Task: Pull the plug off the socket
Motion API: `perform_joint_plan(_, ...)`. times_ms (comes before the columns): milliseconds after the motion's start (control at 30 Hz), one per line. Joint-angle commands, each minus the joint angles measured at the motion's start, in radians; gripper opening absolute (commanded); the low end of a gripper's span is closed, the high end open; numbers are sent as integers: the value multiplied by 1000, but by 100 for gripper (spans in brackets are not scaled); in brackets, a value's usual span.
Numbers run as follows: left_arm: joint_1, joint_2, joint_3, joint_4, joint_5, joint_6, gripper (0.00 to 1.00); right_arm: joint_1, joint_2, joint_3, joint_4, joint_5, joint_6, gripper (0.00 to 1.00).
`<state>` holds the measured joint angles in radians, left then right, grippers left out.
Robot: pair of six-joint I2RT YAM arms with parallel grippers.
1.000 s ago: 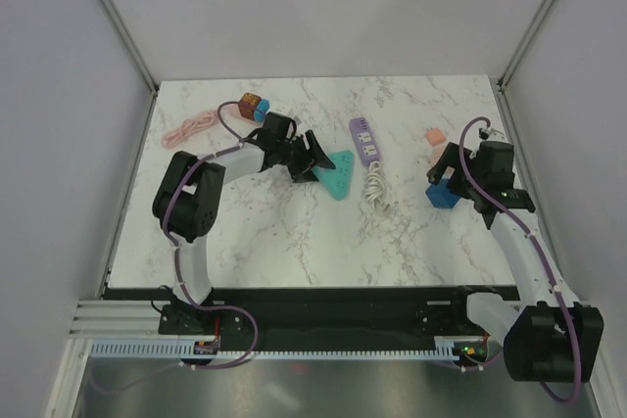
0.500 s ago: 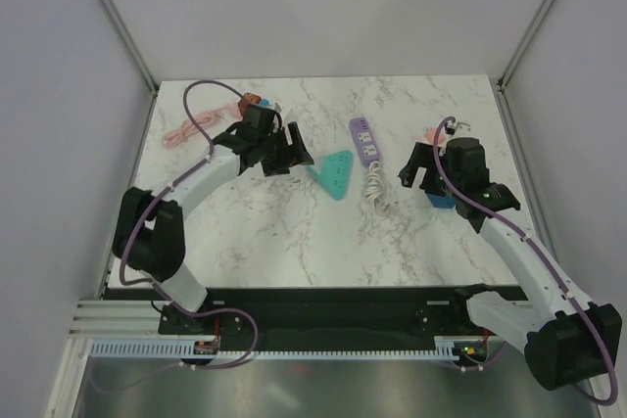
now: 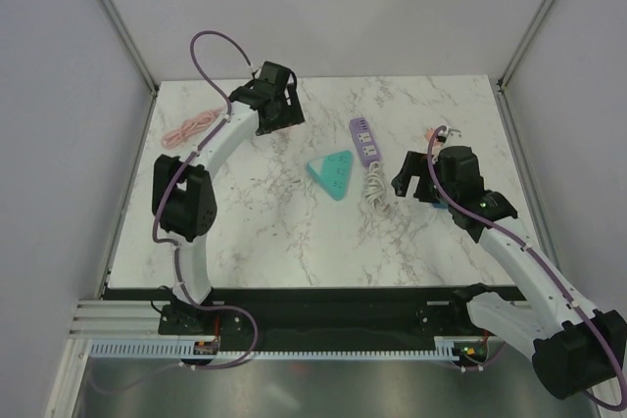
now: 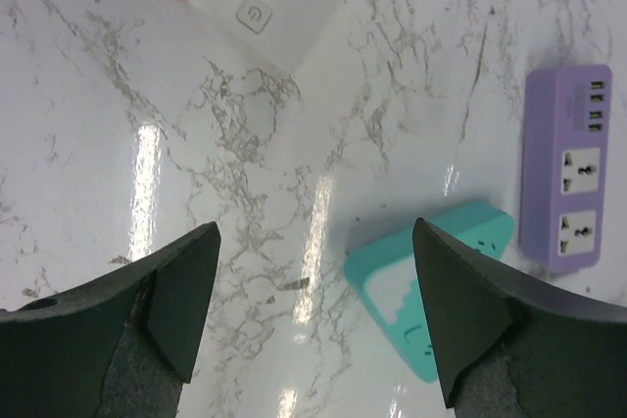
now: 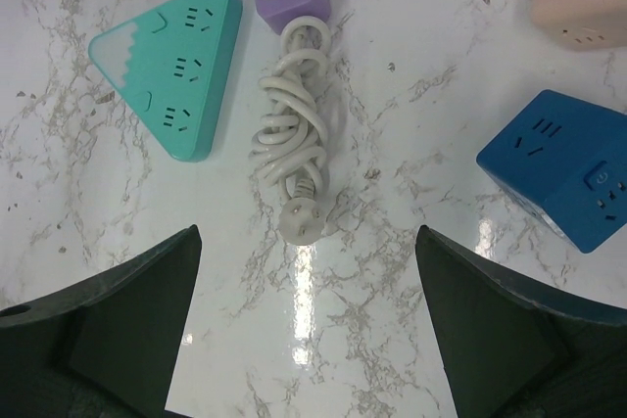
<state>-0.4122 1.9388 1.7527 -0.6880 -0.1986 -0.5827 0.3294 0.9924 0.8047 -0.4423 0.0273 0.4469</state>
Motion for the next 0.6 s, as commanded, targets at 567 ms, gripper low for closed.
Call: perform_joint_plan(567, 4, 342, 364, -70, -208, -3, 88, 3, 29, -33, 73, -12, -105, 98)
